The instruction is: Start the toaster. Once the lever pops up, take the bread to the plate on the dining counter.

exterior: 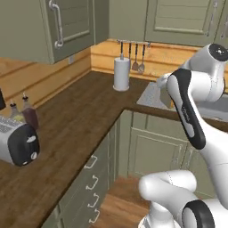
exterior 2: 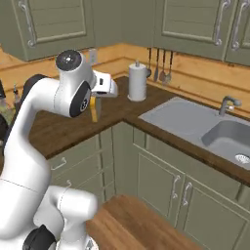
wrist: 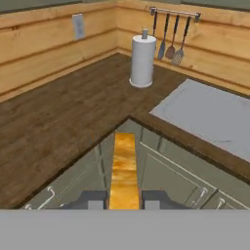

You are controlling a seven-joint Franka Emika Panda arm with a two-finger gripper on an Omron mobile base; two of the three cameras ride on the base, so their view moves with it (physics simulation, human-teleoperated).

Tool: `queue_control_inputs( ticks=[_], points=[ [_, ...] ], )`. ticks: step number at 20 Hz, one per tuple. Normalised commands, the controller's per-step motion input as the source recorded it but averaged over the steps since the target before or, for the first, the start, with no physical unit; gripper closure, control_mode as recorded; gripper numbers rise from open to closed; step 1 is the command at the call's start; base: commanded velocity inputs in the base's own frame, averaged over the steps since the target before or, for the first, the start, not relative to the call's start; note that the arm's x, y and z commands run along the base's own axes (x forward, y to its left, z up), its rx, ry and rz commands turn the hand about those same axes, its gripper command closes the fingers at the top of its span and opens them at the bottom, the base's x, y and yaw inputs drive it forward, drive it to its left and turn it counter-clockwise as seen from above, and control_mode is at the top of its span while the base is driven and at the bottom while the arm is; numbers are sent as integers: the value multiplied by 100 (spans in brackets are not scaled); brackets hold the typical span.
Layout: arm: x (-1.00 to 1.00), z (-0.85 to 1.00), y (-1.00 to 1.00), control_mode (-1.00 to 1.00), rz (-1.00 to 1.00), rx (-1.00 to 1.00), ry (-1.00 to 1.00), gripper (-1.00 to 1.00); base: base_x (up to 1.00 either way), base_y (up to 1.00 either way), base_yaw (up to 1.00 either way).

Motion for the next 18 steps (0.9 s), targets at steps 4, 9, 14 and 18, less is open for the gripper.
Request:
queue_control_inputs(
  ticks=[4,9,14,18],
  points=[
    [0,0,0,100,0,0,0,100,-43,1,-87],
    [0,0,0,100,0,0,0,100,-44,2,-87],
    [0,0,0,100,0,0,0,100,-35,0,-85],
    [0,0,0,100,0,0,0,100,-34,0,-83]
  ],
)
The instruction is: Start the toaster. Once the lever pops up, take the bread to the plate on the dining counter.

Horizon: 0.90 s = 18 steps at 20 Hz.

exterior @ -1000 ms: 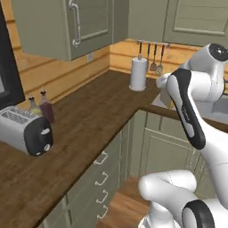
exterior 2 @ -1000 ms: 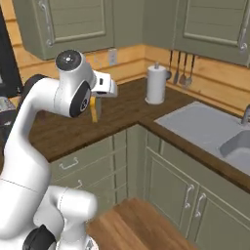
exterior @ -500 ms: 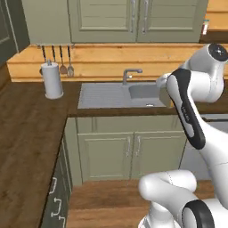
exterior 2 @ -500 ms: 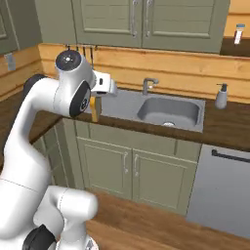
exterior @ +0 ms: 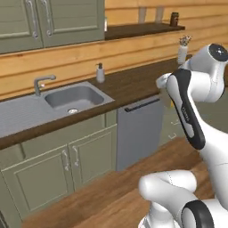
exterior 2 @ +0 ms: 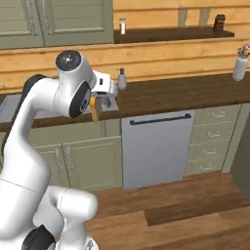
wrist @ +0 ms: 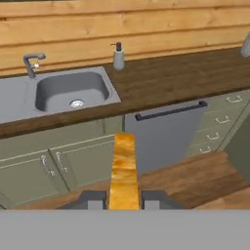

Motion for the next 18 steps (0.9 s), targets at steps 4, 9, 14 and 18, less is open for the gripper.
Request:
queue_control_inputs(
  ticks=[4,9,14,18],
  points=[
    [0,0,0,100,0,0,0,100,-22,-1,-79],
    [0,0,0,100,0,0,0,100,-3,-20,-74],
    [0,0,0,100,0,0,0,100,0,-26,-65],
    [0,0,0,100,0,0,0,100,17,-37,-60]
  ],
)
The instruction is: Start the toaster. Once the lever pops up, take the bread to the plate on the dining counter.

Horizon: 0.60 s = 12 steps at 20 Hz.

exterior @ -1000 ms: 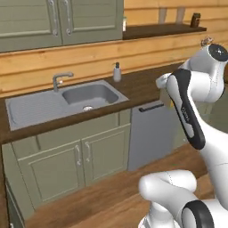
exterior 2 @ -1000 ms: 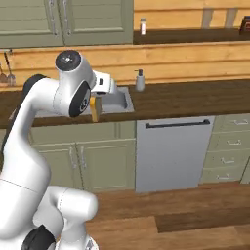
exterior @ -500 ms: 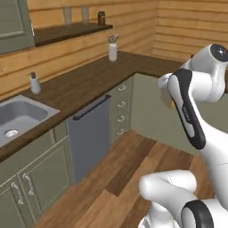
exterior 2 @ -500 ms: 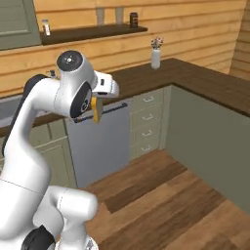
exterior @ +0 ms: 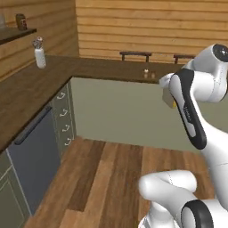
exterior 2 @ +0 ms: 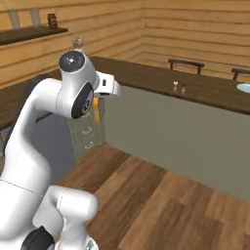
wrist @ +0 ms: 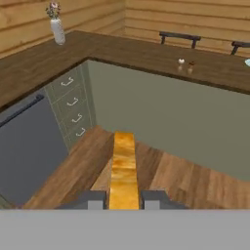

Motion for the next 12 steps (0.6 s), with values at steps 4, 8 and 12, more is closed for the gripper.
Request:
queue_control_inputs(
  ticks=[4,8,12],
  points=[
    [0,0,0,100,0,0,0,100,33,-39,-58],
    [0,0,0,100,0,0,0,100,52,-51,-49],
    [0,0,0,100,0,0,0,100,71,-57,-40]
  ],
)
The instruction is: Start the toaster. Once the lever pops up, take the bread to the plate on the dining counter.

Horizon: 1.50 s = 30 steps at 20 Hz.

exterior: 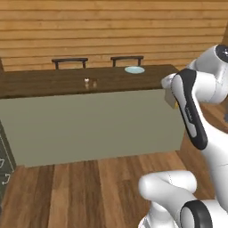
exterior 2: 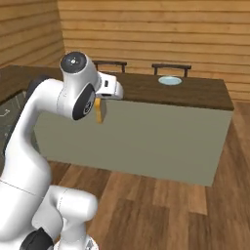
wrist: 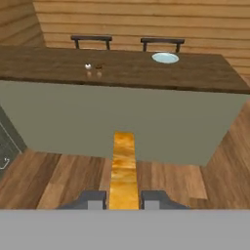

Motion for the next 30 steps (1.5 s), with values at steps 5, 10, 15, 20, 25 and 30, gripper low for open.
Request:
queue_control_inputs(
  ticks=[5,10,15,20,25,30],
  points=[
    [0,0,0,100,0,0,0,100,91,-37,-14],
    [0,0,0,100,0,0,0,100,100,-37,6],
    [0,0,0,100,0,0,0,100,95,-55,3],
    [0,0,0,100,0,0,0,100,57,-49,2],
    [0,0,0,100,0,0,0,100,50,-23,1],
    [0,0,0,100,0,0,0,100,59,-8,0]
  ],
)
